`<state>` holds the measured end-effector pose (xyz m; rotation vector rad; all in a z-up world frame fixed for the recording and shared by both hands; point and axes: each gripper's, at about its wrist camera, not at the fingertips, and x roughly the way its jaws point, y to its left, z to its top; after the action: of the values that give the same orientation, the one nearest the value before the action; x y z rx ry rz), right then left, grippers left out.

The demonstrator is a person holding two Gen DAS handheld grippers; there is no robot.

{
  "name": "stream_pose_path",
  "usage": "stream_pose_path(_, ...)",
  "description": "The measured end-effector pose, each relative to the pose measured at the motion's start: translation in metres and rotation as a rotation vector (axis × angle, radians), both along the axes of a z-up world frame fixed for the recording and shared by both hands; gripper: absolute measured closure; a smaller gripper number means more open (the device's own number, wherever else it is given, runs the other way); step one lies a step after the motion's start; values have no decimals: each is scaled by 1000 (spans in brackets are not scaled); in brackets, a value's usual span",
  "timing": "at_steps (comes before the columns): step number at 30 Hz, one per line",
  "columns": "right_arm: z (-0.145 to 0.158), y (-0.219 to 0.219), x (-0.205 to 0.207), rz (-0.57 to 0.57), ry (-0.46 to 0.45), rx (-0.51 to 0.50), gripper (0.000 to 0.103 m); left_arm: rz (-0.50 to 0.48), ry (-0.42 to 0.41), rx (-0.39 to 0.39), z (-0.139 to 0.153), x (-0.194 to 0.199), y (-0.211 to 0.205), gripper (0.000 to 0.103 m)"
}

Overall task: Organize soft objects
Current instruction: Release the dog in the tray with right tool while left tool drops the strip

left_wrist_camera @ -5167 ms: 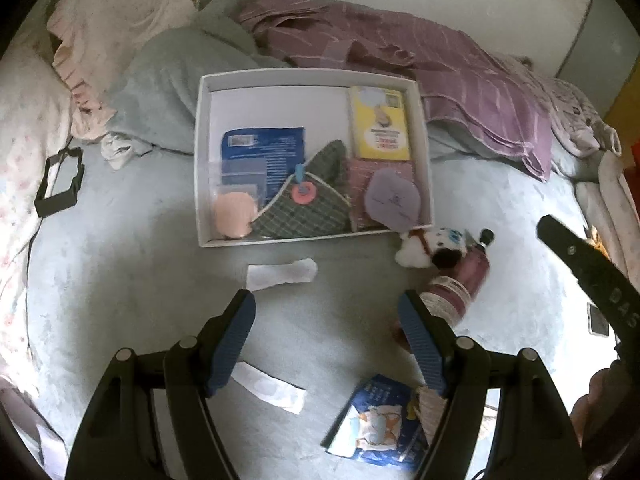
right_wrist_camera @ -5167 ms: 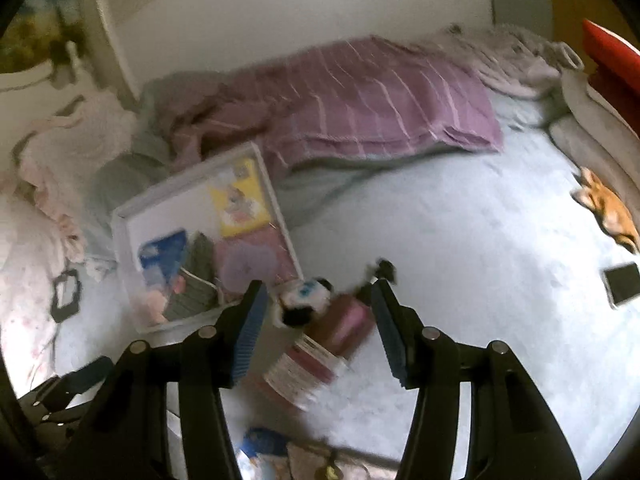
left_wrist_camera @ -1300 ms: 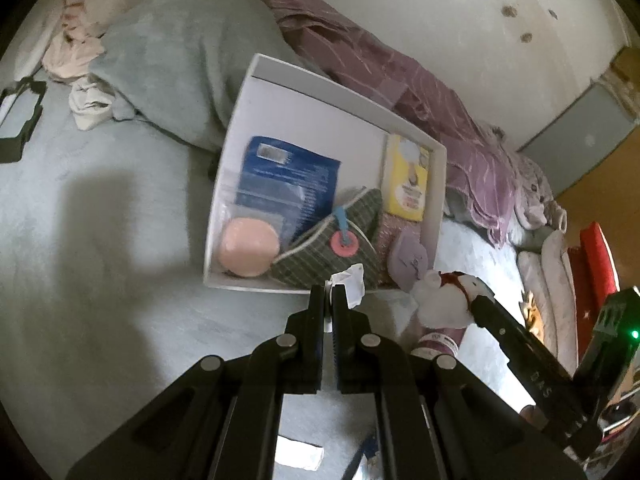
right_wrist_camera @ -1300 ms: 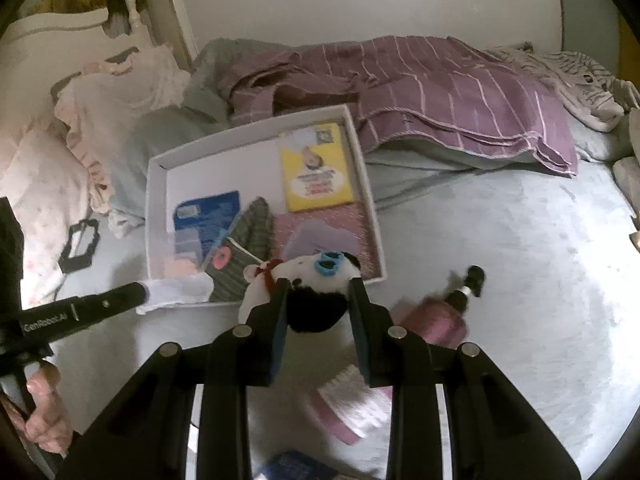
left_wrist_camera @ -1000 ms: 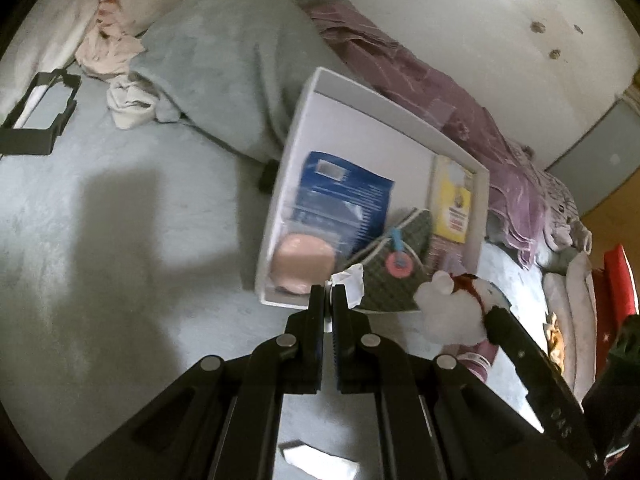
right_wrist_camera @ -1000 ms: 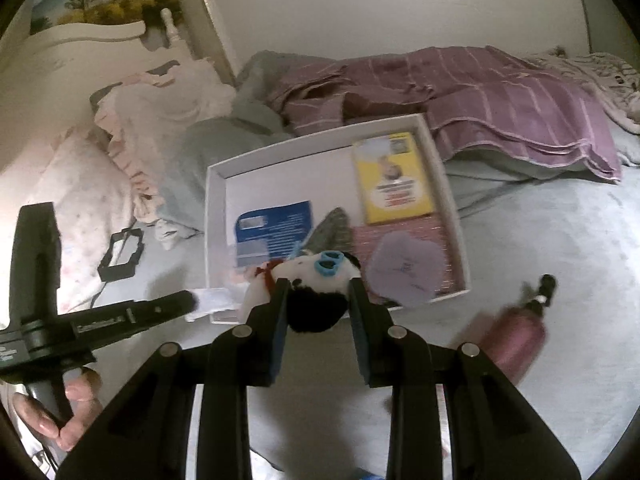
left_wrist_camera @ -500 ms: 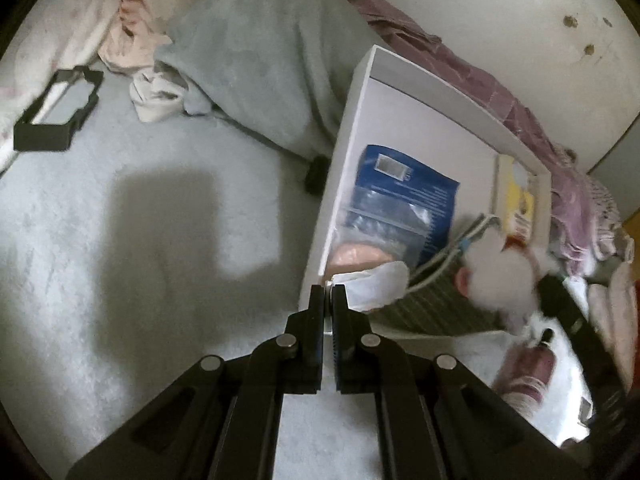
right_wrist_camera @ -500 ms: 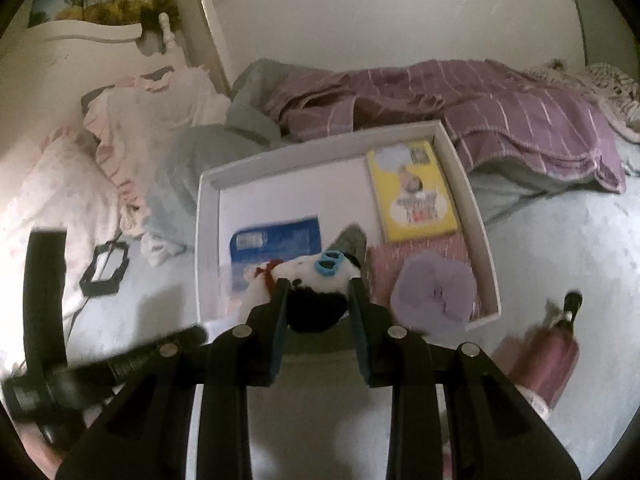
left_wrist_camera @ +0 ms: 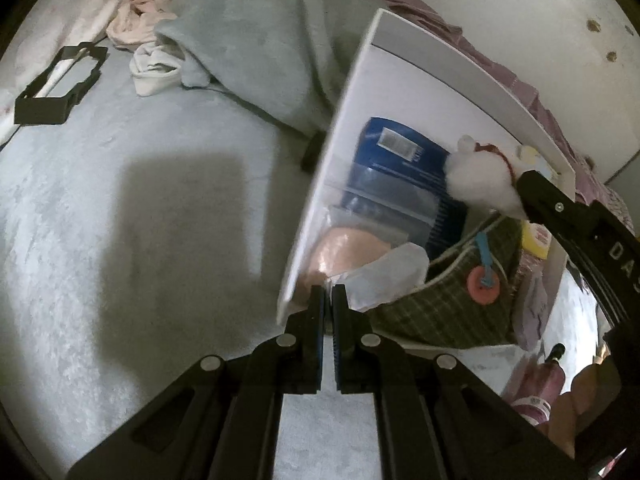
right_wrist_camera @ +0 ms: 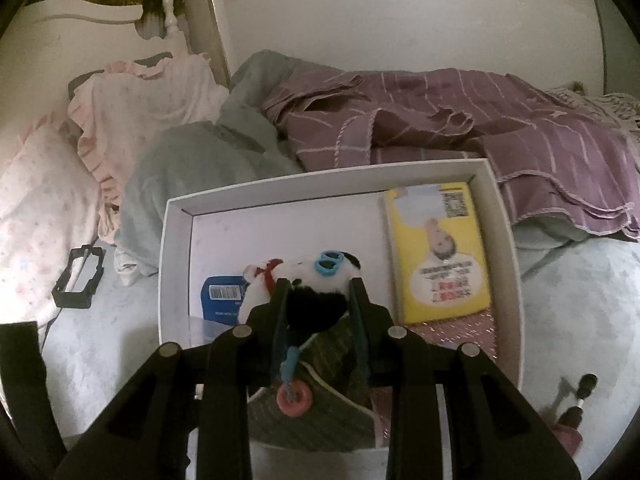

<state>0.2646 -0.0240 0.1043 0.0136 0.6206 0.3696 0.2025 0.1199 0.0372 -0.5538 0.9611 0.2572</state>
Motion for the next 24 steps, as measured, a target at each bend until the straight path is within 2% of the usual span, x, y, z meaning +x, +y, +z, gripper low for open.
stream_pose_path(2,-2,5,2,6,7,-6,72,2,10,25,2,-1,3,99)
stream_pose_path(5,0,6,4,-32,-36,-44,72,-10,-18,-15,6,-5,7,94)
stream_pose_path(9,6,-6,14,-70,-59,21,72,-59,-62,-15,14,-8,3,71)
stream_pose_path(12,2,-5,24,-66,-33,30,72,-78,-81,51,21,-8,-7,61)
stream_pose_path(18,-4,-3,22,-107,-1,-115,72,-48,-111,158,34,-13,-13,43)
stream_pose_path(21,-4,-5,22,-107,19,-133,71,-9,-129,211,39,-15,-15,27)
stream_pose_path(22,-4,-6,21,-104,29,-132,69,13,-137,245,42,-17,-15,24)
stream_pose_path(24,-3,-9,21,-109,38,-127,58,46,-168,317,47,-21,-19,23)
